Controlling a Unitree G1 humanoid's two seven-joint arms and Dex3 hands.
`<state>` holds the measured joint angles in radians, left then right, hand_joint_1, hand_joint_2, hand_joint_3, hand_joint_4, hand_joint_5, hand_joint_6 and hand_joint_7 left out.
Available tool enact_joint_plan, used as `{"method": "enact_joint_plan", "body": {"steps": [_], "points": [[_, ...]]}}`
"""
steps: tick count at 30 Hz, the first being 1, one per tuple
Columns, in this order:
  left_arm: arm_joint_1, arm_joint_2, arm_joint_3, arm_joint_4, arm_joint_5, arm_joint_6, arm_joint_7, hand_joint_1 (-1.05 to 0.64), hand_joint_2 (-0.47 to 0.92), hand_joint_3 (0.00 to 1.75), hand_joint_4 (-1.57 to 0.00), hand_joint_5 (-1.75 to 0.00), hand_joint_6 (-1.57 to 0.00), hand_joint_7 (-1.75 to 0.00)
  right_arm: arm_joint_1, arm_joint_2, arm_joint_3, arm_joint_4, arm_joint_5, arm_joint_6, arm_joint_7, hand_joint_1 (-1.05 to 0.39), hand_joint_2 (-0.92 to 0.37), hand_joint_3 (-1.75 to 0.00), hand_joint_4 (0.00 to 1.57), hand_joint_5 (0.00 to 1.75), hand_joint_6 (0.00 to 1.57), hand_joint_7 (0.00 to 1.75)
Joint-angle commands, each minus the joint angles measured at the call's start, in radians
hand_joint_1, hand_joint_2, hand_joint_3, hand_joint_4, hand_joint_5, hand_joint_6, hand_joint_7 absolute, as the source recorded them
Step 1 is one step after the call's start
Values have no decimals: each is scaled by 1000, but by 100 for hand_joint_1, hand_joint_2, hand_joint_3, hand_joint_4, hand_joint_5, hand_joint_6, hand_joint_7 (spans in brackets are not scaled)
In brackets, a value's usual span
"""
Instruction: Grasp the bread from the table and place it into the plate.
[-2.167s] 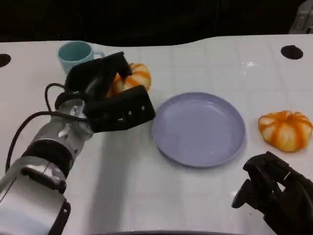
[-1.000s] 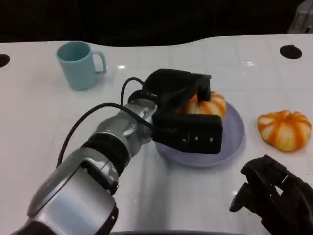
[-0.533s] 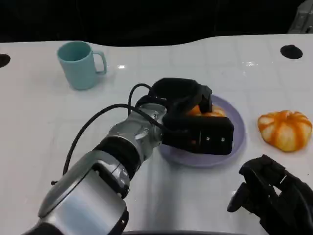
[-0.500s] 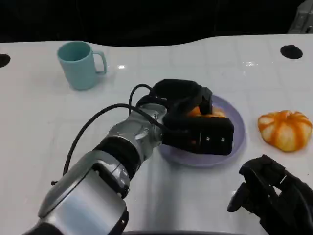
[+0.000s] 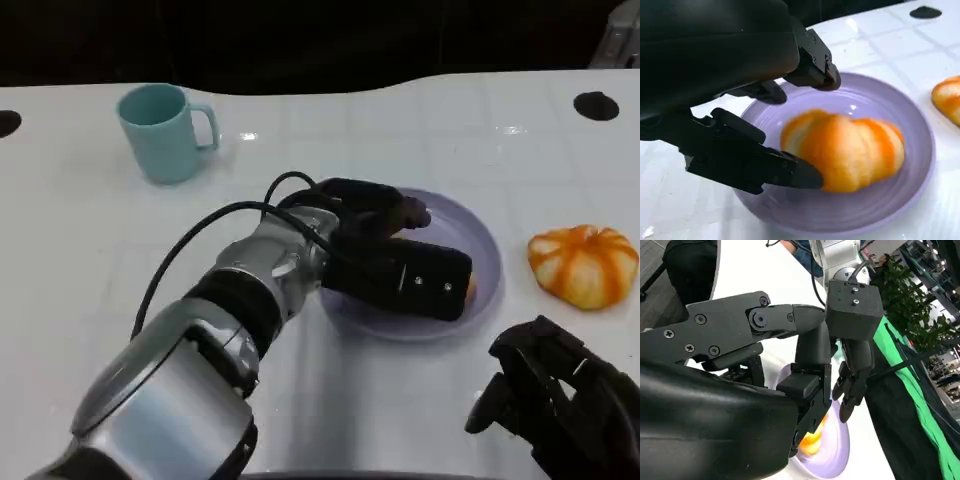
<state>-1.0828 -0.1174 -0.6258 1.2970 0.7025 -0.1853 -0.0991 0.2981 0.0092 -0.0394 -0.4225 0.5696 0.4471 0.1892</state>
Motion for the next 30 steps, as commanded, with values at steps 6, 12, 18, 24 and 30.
{"method": "enact_joint_plan", "body": {"steps": [6, 12, 18, 24, 30], "points": [[-54, 59, 0, -28, -4, -9, -66, -95, 92, 46, -3, 0, -11, 0, -9, -12, -20, 7, 9, -8, 9, -48, -92, -27, 58, 170, 54, 142], [-36, 110, 17, -65, -21, -51, -66, -92, 92, 45, -2, -1, -11, 0, -16, -13, -24, 13, 5, -6, 8, -49, -92, -25, 58, 171, 54, 142], [34, 168, 137, -126, -158, -180, -98, -85, 92, 38, -12, -7, -18, -3, -18, -11, -26, 19, 5, -9, 13, -49, -92, -25, 58, 172, 54, 142], [138, 197, 328, -205, -414, -244, -297, -77, 92, 33, -27, -16, -32, -9, -22, -14, -30, 20, 6, -1, 12, -50, -92, -25, 58, 173, 54, 143], [293, 163, 540, -325, -730, -206, -485, -66, 92, 31, -51, -33, -50, -16, -22, -13, -27, 18, 3, -1, 11, -50, -92, -24, 57, 174, 53, 143]]}}
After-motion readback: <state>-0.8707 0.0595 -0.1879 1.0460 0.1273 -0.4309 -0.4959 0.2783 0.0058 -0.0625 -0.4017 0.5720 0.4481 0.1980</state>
